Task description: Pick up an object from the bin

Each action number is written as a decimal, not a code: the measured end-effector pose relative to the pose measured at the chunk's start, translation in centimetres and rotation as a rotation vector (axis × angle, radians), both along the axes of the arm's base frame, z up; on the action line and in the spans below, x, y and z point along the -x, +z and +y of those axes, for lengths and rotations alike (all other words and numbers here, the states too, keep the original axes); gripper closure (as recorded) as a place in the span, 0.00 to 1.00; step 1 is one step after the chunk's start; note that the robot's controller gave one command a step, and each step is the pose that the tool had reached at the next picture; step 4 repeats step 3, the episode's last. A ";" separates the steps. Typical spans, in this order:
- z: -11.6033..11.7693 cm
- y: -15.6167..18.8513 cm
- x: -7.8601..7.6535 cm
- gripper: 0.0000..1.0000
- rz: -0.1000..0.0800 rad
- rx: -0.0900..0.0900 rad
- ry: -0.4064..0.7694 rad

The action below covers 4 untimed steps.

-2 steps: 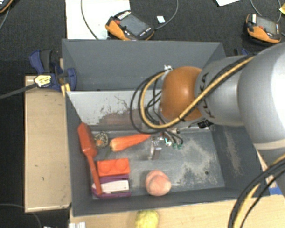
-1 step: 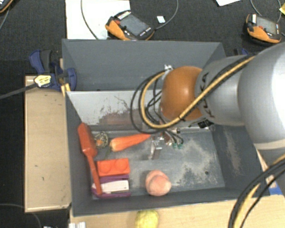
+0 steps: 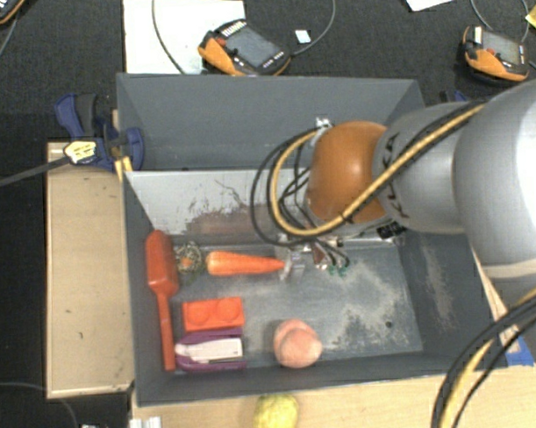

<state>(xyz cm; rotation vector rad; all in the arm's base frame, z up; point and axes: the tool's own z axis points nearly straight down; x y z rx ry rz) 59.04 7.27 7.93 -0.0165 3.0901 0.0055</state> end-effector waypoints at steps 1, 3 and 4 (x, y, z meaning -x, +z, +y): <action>0.0 0.0 0.0 1.00 0.000 0.000 0.000; 1.2 -0.5 2.0 1.00 -0.005 0.009 0.176; 1.2 -0.5 2.0 1.00 -0.005 0.009 0.176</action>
Offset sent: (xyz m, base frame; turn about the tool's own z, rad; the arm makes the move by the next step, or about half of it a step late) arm -0.0308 0.0079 -0.0093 -0.2410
